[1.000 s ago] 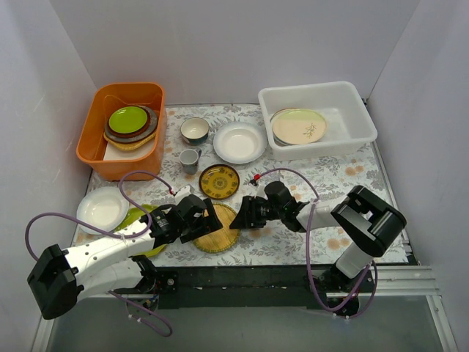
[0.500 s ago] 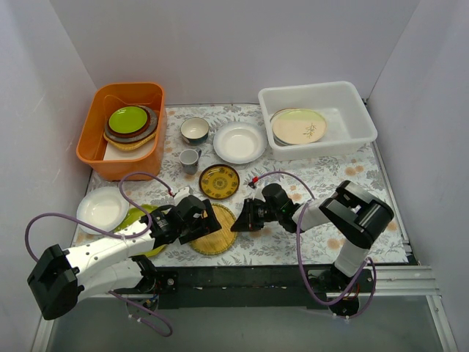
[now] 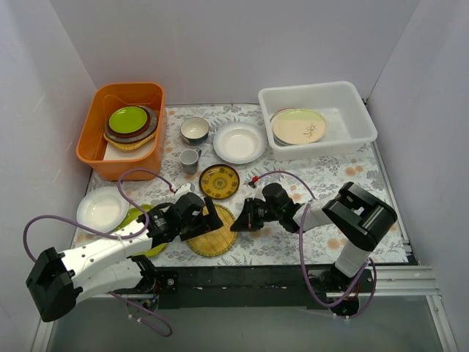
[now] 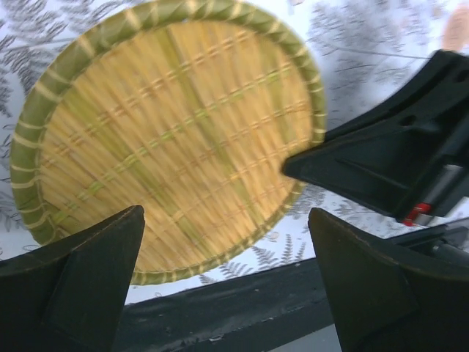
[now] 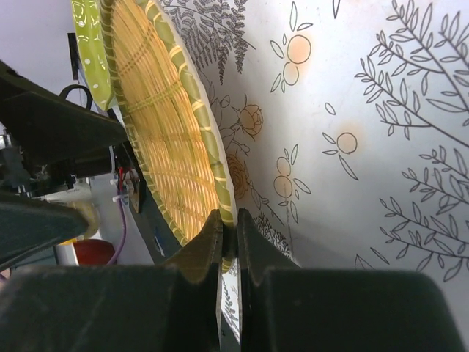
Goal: Place the plates into the plastic bin on the countertop
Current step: Pick up the plate from the corner of the board.
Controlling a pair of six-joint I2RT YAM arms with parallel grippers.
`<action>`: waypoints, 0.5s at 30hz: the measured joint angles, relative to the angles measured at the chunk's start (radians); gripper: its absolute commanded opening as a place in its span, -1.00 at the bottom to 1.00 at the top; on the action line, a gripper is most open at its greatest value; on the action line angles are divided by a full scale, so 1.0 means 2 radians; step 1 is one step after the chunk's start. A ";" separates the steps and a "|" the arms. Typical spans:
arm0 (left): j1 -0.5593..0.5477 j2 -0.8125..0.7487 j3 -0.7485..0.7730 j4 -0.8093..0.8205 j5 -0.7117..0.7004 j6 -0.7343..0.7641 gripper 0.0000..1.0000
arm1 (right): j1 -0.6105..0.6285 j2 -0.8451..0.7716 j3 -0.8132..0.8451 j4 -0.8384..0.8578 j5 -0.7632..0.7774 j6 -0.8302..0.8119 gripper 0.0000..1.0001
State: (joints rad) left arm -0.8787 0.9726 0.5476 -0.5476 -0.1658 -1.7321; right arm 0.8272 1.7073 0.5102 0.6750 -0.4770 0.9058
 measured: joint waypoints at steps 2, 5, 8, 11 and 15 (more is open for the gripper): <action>0.000 -0.004 0.016 -0.005 0.001 0.006 0.93 | 0.000 -0.009 0.000 -0.011 0.003 -0.004 -0.97; 0.000 -0.009 0.053 -0.010 0.001 0.018 0.96 | 0.000 -0.020 0.000 -0.026 0.011 -0.010 -0.97; 0.000 -0.011 0.087 -0.014 0.001 0.030 0.96 | 0.000 -0.033 0.000 -0.044 0.019 -0.014 -0.97; 0.000 -0.011 0.110 -0.020 0.000 0.041 0.96 | 0.000 -0.051 0.006 -0.074 0.030 -0.025 -0.97; 0.000 -0.011 0.129 -0.036 -0.004 0.051 0.97 | 0.001 -0.090 0.026 -0.136 0.059 -0.049 -0.97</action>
State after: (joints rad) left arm -0.8787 0.9497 0.8051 -0.6197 -0.1738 -1.6295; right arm 0.8288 1.5272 0.5629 0.4030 -0.3595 0.8074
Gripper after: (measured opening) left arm 0.981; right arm 0.113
